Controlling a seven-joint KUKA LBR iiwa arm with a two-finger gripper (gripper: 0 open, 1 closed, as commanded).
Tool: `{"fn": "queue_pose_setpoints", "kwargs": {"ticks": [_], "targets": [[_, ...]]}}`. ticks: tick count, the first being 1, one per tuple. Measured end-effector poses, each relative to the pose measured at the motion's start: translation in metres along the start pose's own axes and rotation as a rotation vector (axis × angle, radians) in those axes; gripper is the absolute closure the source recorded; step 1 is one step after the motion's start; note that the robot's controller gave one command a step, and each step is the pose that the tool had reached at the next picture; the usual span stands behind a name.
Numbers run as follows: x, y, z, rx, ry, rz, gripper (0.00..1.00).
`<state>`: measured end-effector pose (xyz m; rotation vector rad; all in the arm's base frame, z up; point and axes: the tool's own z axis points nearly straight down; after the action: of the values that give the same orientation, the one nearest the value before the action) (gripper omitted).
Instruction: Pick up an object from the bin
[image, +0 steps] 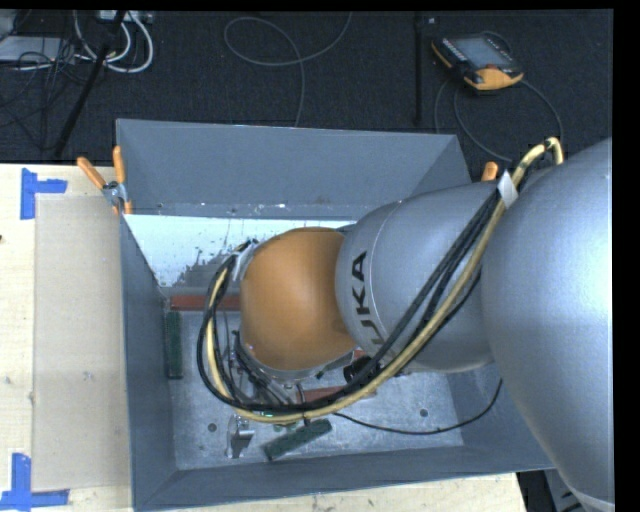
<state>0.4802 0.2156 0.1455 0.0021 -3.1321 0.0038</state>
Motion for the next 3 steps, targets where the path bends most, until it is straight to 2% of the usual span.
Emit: {"fn": "queue_pose_setpoints", "kwargs": {"ticks": [1, 2, 3], "targets": [[-0.002, -0.001, -0.003, -0.002, -0.006, 0.004, 0.0], [-0.005, -0.075, 0.019, -0.002, -0.007, 0.065, 0.0], [-0.01, -0.113, 0.021, -0.001, -0.006, 0.119, 0.0]]}}
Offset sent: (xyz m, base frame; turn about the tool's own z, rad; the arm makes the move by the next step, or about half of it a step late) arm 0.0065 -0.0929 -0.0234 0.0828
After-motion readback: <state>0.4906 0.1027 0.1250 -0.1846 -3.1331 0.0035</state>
